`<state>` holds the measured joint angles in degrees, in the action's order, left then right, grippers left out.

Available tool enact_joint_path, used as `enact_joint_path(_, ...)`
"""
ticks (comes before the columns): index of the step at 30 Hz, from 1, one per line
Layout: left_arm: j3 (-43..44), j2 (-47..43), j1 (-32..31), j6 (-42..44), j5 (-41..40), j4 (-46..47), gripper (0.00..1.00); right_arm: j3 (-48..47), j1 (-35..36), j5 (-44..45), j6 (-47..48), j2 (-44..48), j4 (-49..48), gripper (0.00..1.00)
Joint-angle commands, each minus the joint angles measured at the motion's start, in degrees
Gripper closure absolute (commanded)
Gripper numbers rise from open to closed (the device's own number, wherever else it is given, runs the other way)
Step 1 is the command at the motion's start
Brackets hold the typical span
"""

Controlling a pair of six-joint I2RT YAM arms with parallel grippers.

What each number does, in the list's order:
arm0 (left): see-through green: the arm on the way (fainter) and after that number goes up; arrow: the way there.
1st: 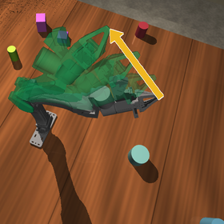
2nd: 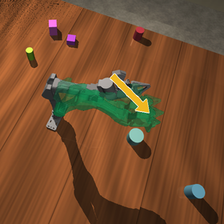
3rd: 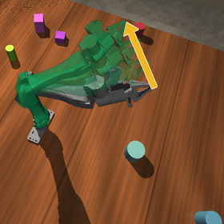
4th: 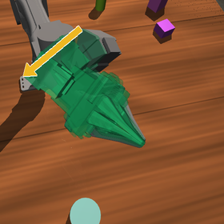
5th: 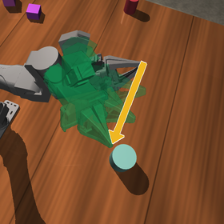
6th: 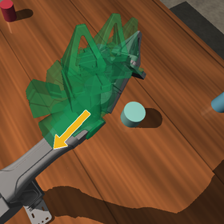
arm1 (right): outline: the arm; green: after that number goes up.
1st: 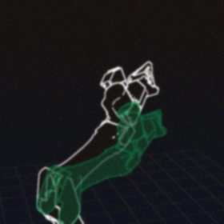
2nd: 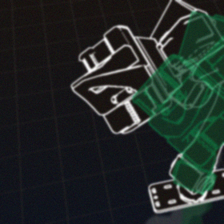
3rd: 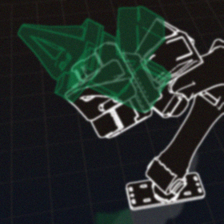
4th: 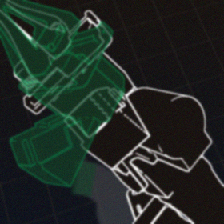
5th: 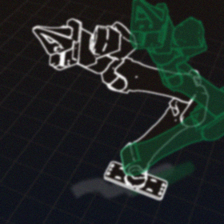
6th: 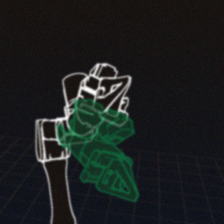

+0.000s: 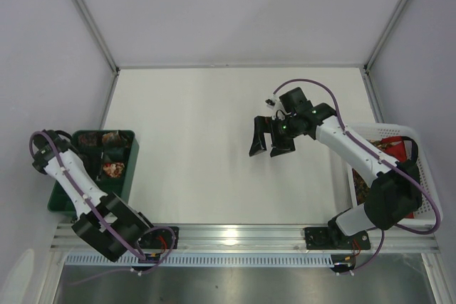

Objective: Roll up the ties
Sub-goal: Place the rolled tie into the container

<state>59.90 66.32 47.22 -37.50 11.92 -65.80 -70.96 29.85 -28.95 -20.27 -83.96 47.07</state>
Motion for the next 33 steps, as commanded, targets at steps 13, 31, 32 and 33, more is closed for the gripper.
enact_joint_path(13,0.1,-0.5,2.3,0.7,-7.9,-4.8,1.00,-2.3,1.1,2.5,2.1,2.3,2.1,0.00)
enact_joint_path(31,-4.0,-0.4,3.6,-3.7,-11.5,-5.0,0.99,-2.8,1.2,2.8,2.5,2.0,2.4,0.00)
enact_joint_path(32,-4.2,-0.4,3.6,-4.1,-11.6,-4.7,0.99,-2.7,1.2,2.7,2.5,2.0,2.3,0.00)
enact_joint_path(33,-4.3,-0.1,3.6,-4.3,-11.7,-4.6,1.00,-2.7,1.1,2.7,2.5,2.0,2.3,0.00)
